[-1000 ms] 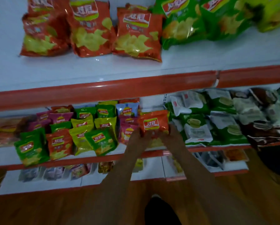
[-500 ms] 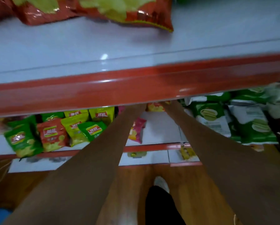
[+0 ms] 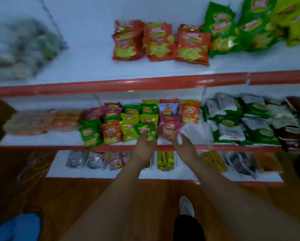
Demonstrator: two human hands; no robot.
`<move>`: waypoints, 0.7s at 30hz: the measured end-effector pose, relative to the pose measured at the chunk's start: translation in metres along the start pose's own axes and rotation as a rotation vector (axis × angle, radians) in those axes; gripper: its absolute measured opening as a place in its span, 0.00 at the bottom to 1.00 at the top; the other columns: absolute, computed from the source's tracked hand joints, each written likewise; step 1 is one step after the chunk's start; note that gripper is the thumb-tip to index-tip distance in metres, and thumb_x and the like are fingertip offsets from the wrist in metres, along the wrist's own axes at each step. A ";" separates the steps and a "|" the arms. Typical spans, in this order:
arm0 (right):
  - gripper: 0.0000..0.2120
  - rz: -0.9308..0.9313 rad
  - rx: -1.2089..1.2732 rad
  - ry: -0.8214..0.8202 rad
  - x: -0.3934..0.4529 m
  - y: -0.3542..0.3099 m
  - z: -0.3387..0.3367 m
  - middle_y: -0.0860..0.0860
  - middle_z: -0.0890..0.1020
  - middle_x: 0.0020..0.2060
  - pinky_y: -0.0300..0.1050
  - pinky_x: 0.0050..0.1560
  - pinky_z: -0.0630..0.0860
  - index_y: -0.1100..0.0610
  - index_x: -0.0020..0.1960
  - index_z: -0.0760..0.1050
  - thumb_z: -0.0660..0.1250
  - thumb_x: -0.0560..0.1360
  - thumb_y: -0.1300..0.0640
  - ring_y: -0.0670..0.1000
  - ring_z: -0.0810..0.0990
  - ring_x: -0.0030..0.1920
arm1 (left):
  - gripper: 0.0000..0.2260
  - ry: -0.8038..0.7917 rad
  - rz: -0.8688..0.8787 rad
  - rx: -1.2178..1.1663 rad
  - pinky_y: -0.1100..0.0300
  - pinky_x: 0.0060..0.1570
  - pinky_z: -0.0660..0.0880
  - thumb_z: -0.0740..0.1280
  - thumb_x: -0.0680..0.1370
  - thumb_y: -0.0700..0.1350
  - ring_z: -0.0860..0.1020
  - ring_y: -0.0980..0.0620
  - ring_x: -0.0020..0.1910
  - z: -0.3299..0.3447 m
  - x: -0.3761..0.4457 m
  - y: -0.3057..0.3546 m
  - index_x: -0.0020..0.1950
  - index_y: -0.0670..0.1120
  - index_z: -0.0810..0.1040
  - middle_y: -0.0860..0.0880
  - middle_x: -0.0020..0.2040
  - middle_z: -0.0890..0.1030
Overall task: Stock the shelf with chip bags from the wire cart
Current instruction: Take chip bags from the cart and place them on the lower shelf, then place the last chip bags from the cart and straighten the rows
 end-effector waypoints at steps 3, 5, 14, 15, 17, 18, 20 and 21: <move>0.28 -0.200 -0.077 -0.186 -0.054 -0.065 0.087 0.54 0.70 0.71 0.48 0.63 0.70 0.54 0.74 0.63 0.59 0.79 0.41 0.57 0.71 0.69 | 0.22 0.163 -0.032 -0.025 0.49 0.56 0.75 0.62 0.81 0.45 0.77 0.43 0.58 -0.081 -0.069 -0.056 0.75 0.46 0.63 0.43 0.64 0.75; 0.31 -0.317 -0.104 -0.355 -0.095 -0.110 0.150 0.50 0.68 0.72 0.41 0.63 0.73 0.52 0.76 0.59 0.59 0.78 0.39 0.52 0.70 0.70 | 0.17 0.325 -0.068 -0.084 0.52 0.55 0.74 0.62 0.81 0.46 0.76 0.48 0.55 -0.134 -0.118 -0.095 0.70 0.49 0.67 0.48 0.60 0.75; 0.28 -0.865 -0.358 -1.006 -0.335 -0.190 0.372 0.52 0.64 0.75 0.49 0.73 0.61 0.51 0.77 0.60 0.54 0.80 0.41 0.53 0.63 0.74 | 0.24 1.134 -0.538 -0.337 0.51 0.72 0.66 0.61 0.82 0.48 0.66 0.49 0.73 -0.251 -0.368 -0.244 0.77 0.48 0.61 0.47 0.75 0.66; 0.28 -0.922 -0.378 -1.100 -0.364 -0.185 0.386 0.52 0.64 0.75 0.50 0.72 0.61 0.52 0.77 0.60 0.54 0.80 0.41 0.53 0.63 0.74 | 0.24 1.234 -0.603 -0.365 0.51 0.71 0.67 0.61 0.81 0.48 0.67 0.49 0.72 -0.248 -0.403 -0.252 0.77 0.47 0.62 0.46 0.74 0.68; 0.28 -0.994 -0.444 -1.286 -0.423 -0.167 0.404 0.53 0.64 0.75 0.49 0.72 0.61 0.54 0.77 0.60 0.54 0.81 0.42 0.53 0.62 0.75 | 0.22 1.429 -0.728 -0.397 0.58 0.69 0.67 0.62 0.81 0.45 0.70 0.50 0.69 -0.227 -0.477 -0.261 0.75 0.44 0.66 0.46 0.70 0.71; 0.27 -1.024 -0.476 -1.376 -0.453 -0.154 0.408 0.54 0.65 0.75 0.49 0.72 0.60 0.55 0.76 0.61 0.54 0.81 0.44 0.54 0.63 0.75 | 0.21 1.504 -0.797 -0.402 0.62 0.66 0.67 0.63 0.80 0.42 0.72 0.51 0.67 -0.210 -0.513 -0.262 0.73 0.42 0.68 0.47 0.68 0.73; 0.25 -1.118 -0.514 -1.540 -0.512 -0.121 0.406 0.57 0.67 0.73 0.47 0.72 0.60 0.58 0.75 0.63 0.56 0.82 0.47 0.55 0.64 0.74 | 0.20 1.625 -0.960 -0.393 0.64 0.64 0.65 0.63 0.80 0.41 0.72 0.50 0.66 -0.165 -0.582 -0.262 0.72 0.41 0.69 0.45 0.66 0.74; 0.25 -1.158 -0.537 -1.620 -0.540 -0.101 0.402 0.57 0.68 0.73 0.47 0.72 0.60 0.59 0.74 0.64 0.56 0.82 0.48 0.56 0.64 0.74 | 0.21 1.672 -1.047 -0.402 0.62 0.66 0.65 0.63 0.80 0.42 0.71 0.49 0.68 -0.137 -0.613 -0.263 0.73 0.42 0.68 0.44 0.68 0.73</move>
Point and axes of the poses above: each hand's wrist, its own x-axis towards the middle knuckle, its own z-axis out of the palm, y = z × x, the point moved 1 cm from there along x, towards the middle knuckle
